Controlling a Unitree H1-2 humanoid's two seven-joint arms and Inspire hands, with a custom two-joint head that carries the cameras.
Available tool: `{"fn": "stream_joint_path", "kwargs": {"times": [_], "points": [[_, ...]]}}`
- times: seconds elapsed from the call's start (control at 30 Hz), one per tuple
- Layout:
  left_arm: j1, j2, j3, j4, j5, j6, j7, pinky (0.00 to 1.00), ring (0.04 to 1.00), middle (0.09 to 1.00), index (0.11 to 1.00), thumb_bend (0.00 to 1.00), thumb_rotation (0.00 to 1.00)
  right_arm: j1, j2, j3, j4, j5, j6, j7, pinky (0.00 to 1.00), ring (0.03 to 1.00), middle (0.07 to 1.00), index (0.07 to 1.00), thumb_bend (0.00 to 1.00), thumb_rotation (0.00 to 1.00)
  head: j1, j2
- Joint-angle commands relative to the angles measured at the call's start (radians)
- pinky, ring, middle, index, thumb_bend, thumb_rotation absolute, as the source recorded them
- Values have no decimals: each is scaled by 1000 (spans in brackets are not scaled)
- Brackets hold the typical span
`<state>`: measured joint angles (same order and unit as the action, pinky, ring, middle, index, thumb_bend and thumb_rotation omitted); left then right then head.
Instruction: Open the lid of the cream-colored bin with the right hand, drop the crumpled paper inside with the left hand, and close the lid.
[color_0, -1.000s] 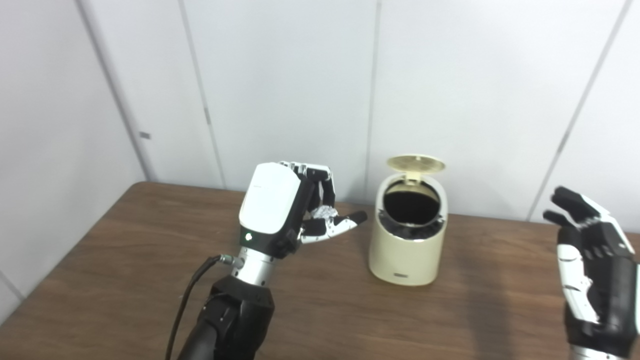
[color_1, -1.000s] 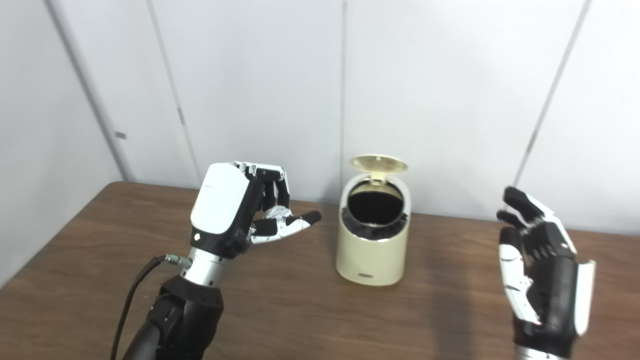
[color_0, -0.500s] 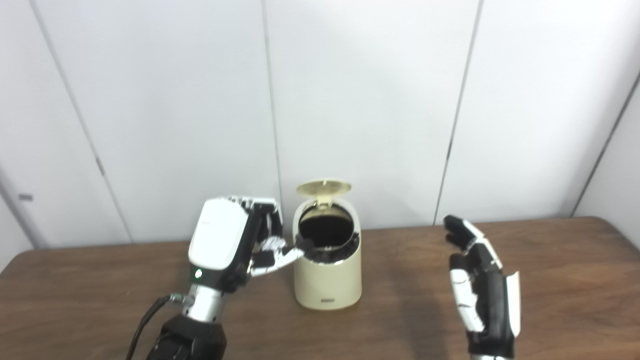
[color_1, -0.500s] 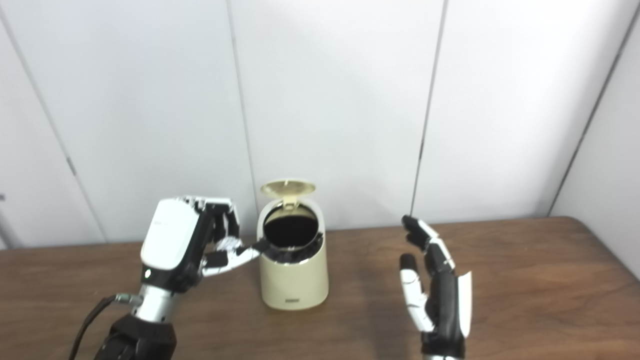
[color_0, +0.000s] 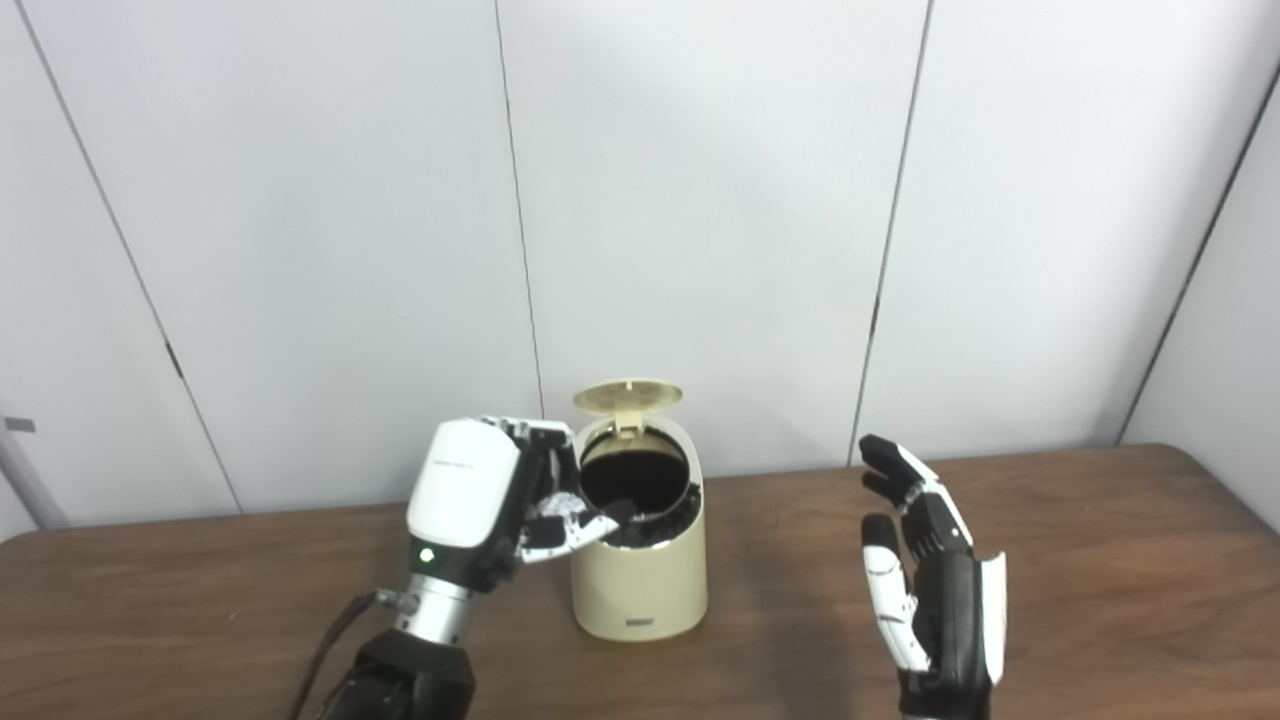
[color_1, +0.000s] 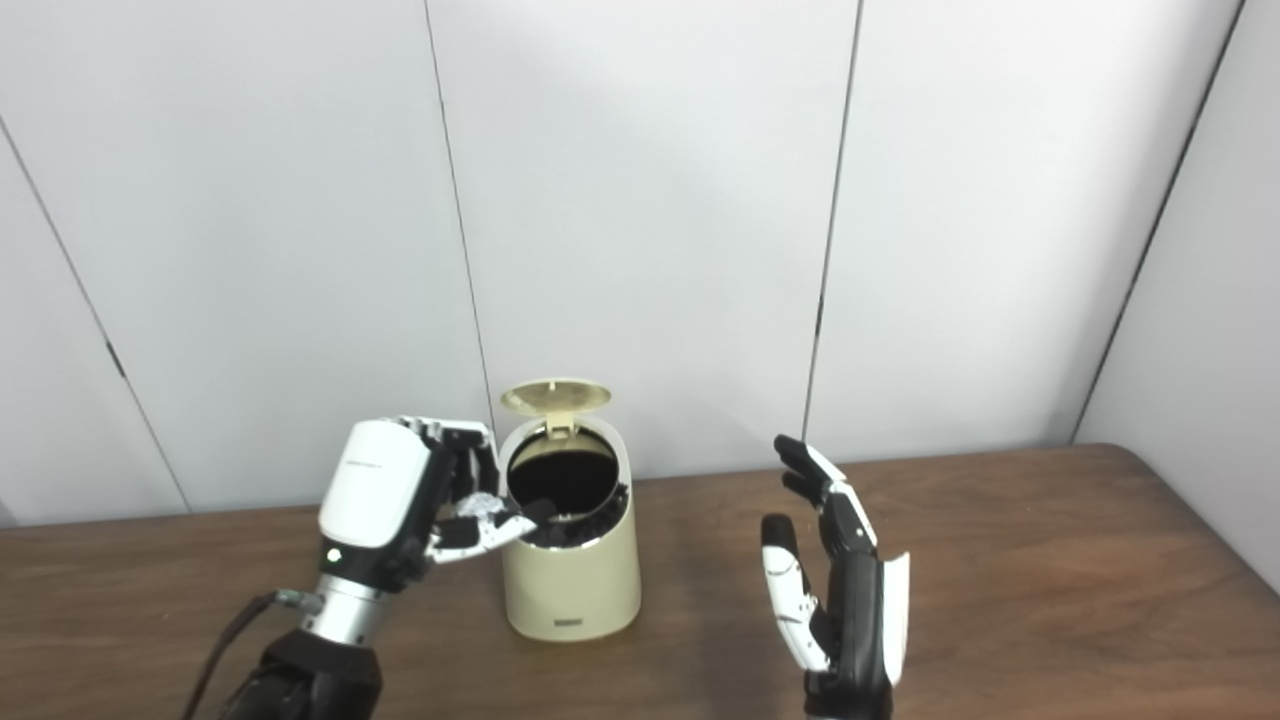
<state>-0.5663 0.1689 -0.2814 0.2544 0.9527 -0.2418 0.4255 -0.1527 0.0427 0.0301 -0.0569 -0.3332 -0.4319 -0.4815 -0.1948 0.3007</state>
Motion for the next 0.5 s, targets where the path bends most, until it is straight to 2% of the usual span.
{"fn": "stream_joint_path", "kwargs": {"times": [0.0, 0.17, 0.4, 0.47], "points": [[-71, 1, -18, 27, 33, -52, 105, 44, 81, 134, 178, 498, 92, -30, 5, 6, -36, -13, -38, -9, 747, 802, 786, 754, 232, 710, -1, 1], [-125, -3, -70, 143, 77, -97, 264, 41, 80, 131, 166, 502, 103, -25, 5, 5, -50, -7, -38, -10, 751, 807, 788, 755, 228, 700, -2, 5], [-189, -24, -122, 249, 98, -104, 356, 47, 85, 139, 184, 479, 165, -22, 7, 5, -55, 1, -38, -8, 753, 808, 790, 755, 229, 686, 0, 7], [-207, -31, -134, 284, 95, -118, 391, 48, 82, 135, 172, 488, 144, -24, 5, 7, -54, -4, -38, -14, 750, 808, 789, 754, 228, 684, 0, 7]]}}
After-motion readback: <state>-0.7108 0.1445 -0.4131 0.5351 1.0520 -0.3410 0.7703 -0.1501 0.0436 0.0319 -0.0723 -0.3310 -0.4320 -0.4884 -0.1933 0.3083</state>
